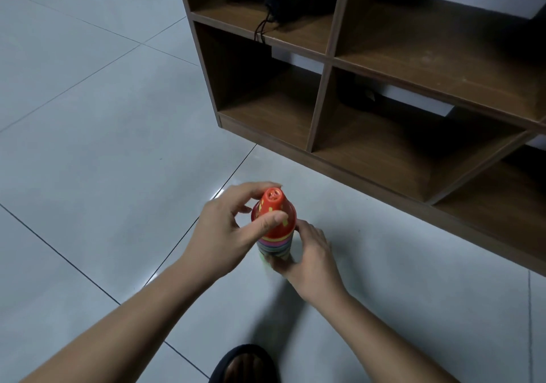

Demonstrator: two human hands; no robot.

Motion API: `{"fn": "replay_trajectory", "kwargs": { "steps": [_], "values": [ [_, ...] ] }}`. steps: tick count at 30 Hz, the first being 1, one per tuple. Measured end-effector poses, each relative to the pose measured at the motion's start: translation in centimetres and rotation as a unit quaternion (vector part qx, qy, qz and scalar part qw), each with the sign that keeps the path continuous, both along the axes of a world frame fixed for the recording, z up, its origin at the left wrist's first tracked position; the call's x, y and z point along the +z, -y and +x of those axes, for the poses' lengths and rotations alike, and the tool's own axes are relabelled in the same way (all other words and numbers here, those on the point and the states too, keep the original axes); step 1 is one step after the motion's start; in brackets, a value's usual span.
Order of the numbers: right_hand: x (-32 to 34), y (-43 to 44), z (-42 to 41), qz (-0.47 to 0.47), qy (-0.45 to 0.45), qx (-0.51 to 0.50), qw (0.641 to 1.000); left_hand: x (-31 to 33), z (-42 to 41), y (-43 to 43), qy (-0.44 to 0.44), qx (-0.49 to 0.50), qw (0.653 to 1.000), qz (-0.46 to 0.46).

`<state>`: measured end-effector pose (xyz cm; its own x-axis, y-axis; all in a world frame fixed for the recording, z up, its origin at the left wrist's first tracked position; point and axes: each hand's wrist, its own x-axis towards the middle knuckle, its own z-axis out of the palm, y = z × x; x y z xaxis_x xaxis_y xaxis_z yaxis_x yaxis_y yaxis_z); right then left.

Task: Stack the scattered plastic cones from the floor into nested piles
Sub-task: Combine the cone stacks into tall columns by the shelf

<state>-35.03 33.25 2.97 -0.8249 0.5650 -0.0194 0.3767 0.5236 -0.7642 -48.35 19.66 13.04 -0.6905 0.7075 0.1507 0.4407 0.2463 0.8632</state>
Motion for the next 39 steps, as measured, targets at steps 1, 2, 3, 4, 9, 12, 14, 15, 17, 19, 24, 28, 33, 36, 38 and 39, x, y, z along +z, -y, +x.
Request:
{"fn": "replay_trajectory", "kwargs": {
  "steps": [1, 2, 3, 4, 9, 12, 14, 15, 17, 19, 24, 28, 33, 36, 38, 39],
  "values": [
    [-0.3, 0.0, -0.3, -0.041, 0.008, 0.005, 0.999, -0.9, 0.0, 0.0, 0.018, -0.016, 1.0, -0.02],
    [-0.5, 0.0, -0.6, -0.085, 0.018, 0.014, 0.996, -1.6, -0.1, 0.1, 0.038, -0.029, 0.998, -0.042],
    [-1.0, 0.0, -0.9, -0.126, 0.026, 0.025, 0.991, -2.3, -0.2, 0.3, 0.059, -0.036, 0.996, -0.058],
    [-1.6, -0.1, -1.0, -0.15, 0.036, 0.034, 0.987, -2.9, -0.3, 0.4, 0.08, -0.038, 0.994, -0.067],
    [-4.5, -0.5, -0.8, -0.149, 0.05, 0.02, 0.987, -4.0, -0.1, 0.5, 0.143, -0.061, 0.984, -0.086],
    [-4.8, -1.0, -0.3, -0.148, 0.049, 0.003, 0.988, -4.3, 0.3, -0.4, 0.15, -0.071, 0.982, -0.087],
    [-4.9, -1.5, 0.4, -0.139, 0.061, -0.013, 0.988, -4.3, 0.8, -1.5, 0.158, -0.088, 0.98, -0.083],
    [-5.0, -2.0, 1.0, -0.137, 0.057, -0.028, 0.989, -4.4, 1.2, -2.2, 0.16, -0.096, 0.979, -0.08],
    [-5.8, -3.3, 2.2, -0.127, 0.053, -0.065, 0.988, -4.4, 2.1, -4.1, 0.163, -0.116, 0.977, -0.077],
    [-5.9, -4.7, 3.8, -0.115, 0.063, -0.087, 0.988, -4.6, 3.4, -6.4, 0.168, -0.141, 0.973, -0.077],
    [-5.3, -8.6, 9.9, -0.074, 0.095, -0.191, 0.974, -4.5, 8.6, -12.6, 0.18, -0.209, 0.958, -0.078],
    [-4.0, -11.2, 16.7, -0.116, 0.066, -0.247, 0.96, -4.5, 13.6, -16.9, 0.185, -0.267, 0.943, -0.073],
    [-3.1, -13.3, 24.6, -0.107, 0.056, -0.287, 0.95, -3.9, 17.6, -21.0, 0.167, -0.305, 0.935, -0.072],
    [-2.3, -14.6, 25.0, -0.152, 0.049, -0.272, 0.949, -3.7, 18.3, -21.9, 0.143, -0.309, 0.937, -0.082],
    [-2.6, -14.7, 23.7, -0.198, 0.051, -0.266, 0.942, -3.9, 18.2, -22.0, 0.138, -0.3, 0.94, -0.087],
    [-3.2, -14.5, 22.8, -0.212, 0.056, -0.257, 0.941, -4.0, 18.0, -21.9, 0.142, -0.293, 0.942, -0.086]
  ]
}}
